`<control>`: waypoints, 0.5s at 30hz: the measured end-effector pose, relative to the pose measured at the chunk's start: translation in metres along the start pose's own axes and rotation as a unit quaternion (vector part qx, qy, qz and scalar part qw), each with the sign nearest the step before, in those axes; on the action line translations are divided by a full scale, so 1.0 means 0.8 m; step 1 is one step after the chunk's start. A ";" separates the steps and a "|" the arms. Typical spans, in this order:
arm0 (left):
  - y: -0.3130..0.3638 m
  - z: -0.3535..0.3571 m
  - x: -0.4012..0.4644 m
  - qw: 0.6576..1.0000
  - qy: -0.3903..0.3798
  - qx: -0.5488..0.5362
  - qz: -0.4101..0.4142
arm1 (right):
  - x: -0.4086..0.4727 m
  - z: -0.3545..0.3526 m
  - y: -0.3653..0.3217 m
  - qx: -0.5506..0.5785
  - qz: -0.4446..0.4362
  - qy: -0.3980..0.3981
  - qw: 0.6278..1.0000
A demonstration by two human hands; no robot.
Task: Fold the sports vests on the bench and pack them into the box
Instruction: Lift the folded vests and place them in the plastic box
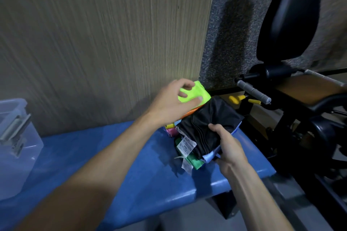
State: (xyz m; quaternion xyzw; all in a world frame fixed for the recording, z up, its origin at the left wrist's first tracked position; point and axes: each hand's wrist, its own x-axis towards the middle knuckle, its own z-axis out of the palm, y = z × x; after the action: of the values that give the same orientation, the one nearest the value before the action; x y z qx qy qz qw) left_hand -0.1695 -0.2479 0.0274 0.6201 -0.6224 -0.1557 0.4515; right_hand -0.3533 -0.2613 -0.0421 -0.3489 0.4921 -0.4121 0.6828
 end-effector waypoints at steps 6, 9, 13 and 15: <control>0.030 -0.028 -0.079 0.962 -0.194 -0.114 -0.154 | -0.077 0.028 -0.003 -0.068 -0.049 -0.136 0.987; 0.026 -0.070 -0.125 0.925 -0.202 -0.217 -0.239 | -0.112 0.046 0.003 -0.080 -0.051 -0.212 0.973; 0.002 -0.110 -0.186 0.905 -0.121 -0.287 -0.289 | -0.150 0.079 0.023 -0.072 -0.047 -0.299 0.950; -0.001 -0.130 -0.217 0.899 -0.039 -0.306 -0.310 | -0.171 0.100 0.035 -0.056 -0.032 -0.335 0.940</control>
State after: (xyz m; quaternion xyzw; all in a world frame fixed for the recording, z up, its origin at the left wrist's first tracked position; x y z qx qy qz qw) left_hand -0.1208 -0.0515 0.0191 0.6061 -0.3373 -0.4948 0.5235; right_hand -0.2944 -0.1198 0.0081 -0.5196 0.2459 -0.2649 0.7742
